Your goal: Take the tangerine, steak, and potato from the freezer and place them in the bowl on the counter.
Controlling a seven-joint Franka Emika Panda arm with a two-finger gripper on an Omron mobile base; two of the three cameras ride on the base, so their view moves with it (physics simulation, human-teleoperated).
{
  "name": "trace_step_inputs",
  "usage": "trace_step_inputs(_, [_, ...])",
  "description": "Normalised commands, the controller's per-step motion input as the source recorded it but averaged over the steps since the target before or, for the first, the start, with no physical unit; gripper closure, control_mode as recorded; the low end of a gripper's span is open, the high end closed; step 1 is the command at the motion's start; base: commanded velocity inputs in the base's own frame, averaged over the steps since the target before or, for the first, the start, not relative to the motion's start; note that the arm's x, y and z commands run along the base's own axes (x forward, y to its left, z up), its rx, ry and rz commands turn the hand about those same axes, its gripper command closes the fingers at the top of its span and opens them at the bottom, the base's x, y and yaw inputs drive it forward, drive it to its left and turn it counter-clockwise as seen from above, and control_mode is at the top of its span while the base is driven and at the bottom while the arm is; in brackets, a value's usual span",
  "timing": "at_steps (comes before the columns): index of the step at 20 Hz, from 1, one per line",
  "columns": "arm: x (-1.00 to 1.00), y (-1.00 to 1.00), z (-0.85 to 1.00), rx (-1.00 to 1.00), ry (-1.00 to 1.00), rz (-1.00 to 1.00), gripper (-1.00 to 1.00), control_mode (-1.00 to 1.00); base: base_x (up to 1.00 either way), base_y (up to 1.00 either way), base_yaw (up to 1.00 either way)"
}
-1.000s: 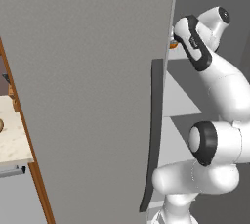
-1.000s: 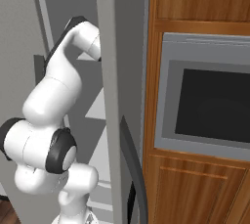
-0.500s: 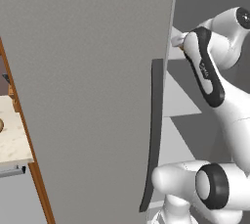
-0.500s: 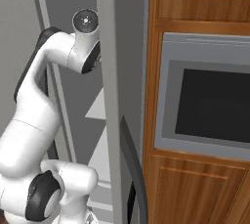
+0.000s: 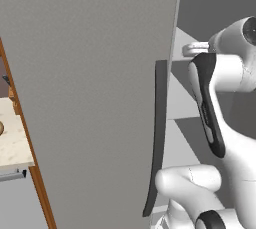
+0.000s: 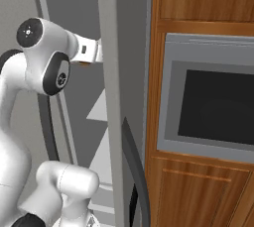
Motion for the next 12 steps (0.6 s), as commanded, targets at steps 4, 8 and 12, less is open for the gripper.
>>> trace_step_inputs(4, [-0.97, 0.00, 0.11, 0.00, 0.00, -0.02, 1.00, -1.00, 0.00, 0.00, 0.00])
trace_step_inputs(8, [-1.00, 0.13, 0.01, 0.00, 0.00, 0.00, 1.00, -1.00, 0.00, 0.00, 0.00])
trace_step_inputs(12, [-0.85, 0.39, 0.00, 0.00, 0.12, 0.00, 1.00, -1.00, 0.00, 0.00, 0.00])
